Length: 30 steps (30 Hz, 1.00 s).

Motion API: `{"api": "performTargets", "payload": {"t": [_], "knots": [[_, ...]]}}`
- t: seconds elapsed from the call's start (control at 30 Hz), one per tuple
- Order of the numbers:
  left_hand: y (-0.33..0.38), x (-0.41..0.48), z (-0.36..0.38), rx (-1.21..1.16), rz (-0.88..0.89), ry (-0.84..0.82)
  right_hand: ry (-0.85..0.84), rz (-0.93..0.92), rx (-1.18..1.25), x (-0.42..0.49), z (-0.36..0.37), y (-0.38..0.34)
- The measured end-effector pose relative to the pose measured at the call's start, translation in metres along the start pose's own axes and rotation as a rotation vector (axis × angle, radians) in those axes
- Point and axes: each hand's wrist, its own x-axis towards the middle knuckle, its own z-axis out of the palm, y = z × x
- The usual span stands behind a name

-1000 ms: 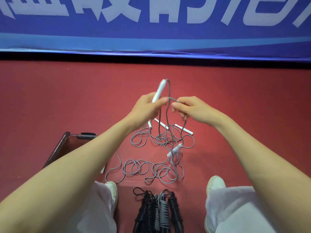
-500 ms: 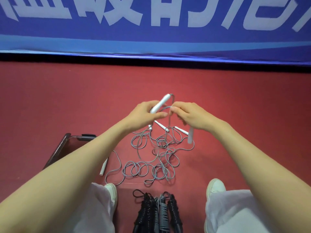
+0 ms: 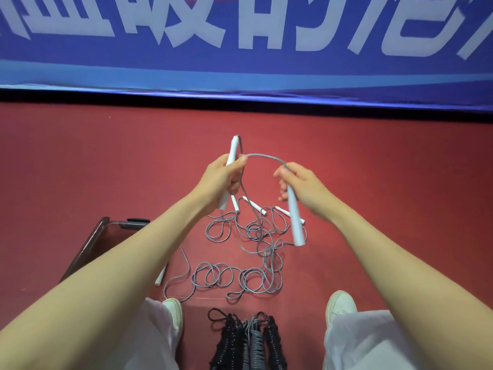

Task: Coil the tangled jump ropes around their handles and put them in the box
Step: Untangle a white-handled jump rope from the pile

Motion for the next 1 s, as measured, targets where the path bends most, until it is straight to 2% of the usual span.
{"api": "performTargets", "payload": {"t": [0.13, 0.23, 0.33, 0.43, 0.5, 0.67, 0.8, 0.9, 0.93, 1.0], "knots": [[-0.005, 0.002, 0.003, -0.003, -0.078, 0.02, 0.175, -0.024, 0.266, 0.008, -0.001, -0.019], [-0.012, -0.01, 0.021, 0.145, -0.033, -0.082, 0.224, -0.019, 0.583, 0.008, 0.003, -0.031], [-0.014, -0.022, 0.036, 0.076, -0.081, -0.204, 0.185, -0.054, 0.683, 0.002, 0.01, -0.036], [-0.015, -0.024, 0.04, 0.046, -0.034, -0.227, 0.215, -0.042, 0.757, -0.001, 0.014, -0.036], [-0.017, -0.025, 0.041, 0.005, 0.001, -0.22, 0.217, -0.028, 0.7, -0.002, 0.016, -0.036], [-0.018, -0.02, 0.036, 0.009, 0.021, -0.103, 0.175, 0.085, 0.217, -0.006, 0.023, -0.032], [-0.022, -0.017, 0.033, 0.043, -0.038, -0.054, 0.138, 0.067, 0.245, -0.007, 0.032, -0.017], [-0.013, -0.012, 0.025, 0.176, -0.073, -0.136, 0.094, 0.021, 0.301, -0.005, 0.03, -0.019], [-0.009, -0.008, 0.019, 0.247, -0.07, -0.138, 0.064, 0.024, 0.289, -0.005, 0.027, -0.021], [0.0, -0.003, 0.009, 0.28, 0.05, -0.024, -0.053, 0.071, 0.2, -0.005, 0.016, -0.024]]}}
